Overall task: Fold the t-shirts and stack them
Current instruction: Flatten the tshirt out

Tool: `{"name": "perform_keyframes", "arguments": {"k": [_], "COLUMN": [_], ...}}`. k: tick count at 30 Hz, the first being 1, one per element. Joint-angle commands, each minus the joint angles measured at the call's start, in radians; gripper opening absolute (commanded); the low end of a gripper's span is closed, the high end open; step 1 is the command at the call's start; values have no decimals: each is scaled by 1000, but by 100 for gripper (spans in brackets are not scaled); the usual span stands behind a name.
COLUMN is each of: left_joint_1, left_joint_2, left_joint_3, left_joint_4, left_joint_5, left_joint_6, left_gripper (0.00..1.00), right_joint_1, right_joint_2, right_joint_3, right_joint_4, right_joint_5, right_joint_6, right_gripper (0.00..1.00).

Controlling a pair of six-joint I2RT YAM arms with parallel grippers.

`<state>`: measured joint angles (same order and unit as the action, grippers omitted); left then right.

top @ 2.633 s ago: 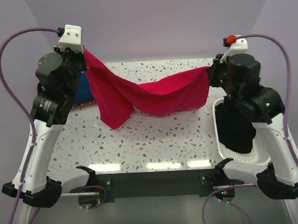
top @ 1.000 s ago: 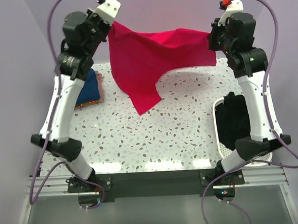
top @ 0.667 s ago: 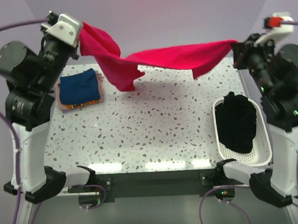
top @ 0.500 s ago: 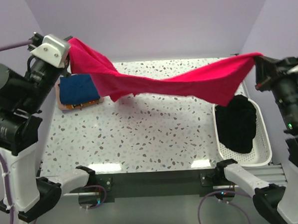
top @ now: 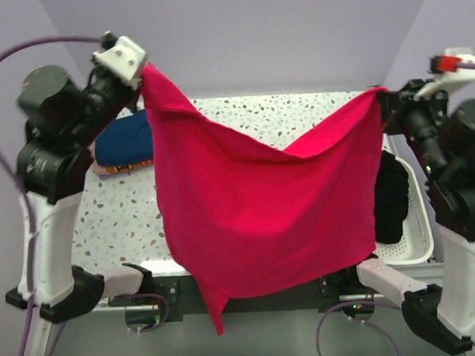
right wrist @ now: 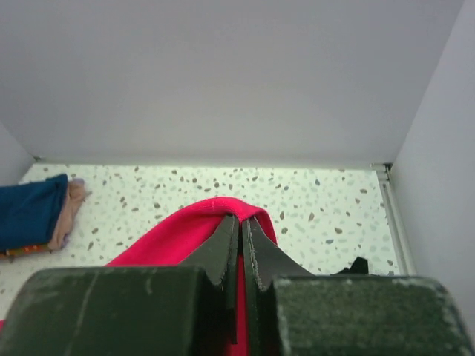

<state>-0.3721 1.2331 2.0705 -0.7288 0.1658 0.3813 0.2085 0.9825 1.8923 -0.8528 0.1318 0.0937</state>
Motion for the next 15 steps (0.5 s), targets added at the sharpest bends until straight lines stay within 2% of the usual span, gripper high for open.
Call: {"name": "perform_keyframes", "arguments": {"k": [1,6,10,12,15], "left_joint_1": [6,6,7,7,7], "left_joint_2": [146,371,508,563,562], "left_joint_3": [0,92,270,324,327], "left_joint_4": [-24,-46,-14,28,175], "left_joint_5": [-34,-136,-250,-271,-319], "left_joint_6": [7,27,59,83,137], "left_gripper": [0,0,0,0,0], "right_joint_1": [0,2,-1,-3,-15], "right_joint_2": [118,267,402,478,544], "right_joint_3": [-54,-65,22,72,174], "right_joint_4": [89,165,212,210,212], "right_joint_5": [-35,-86,-104,-106,-118], "right_joint_6": [3,11,21,29,38], "right_gripper": [0,0,0,0,0]}}
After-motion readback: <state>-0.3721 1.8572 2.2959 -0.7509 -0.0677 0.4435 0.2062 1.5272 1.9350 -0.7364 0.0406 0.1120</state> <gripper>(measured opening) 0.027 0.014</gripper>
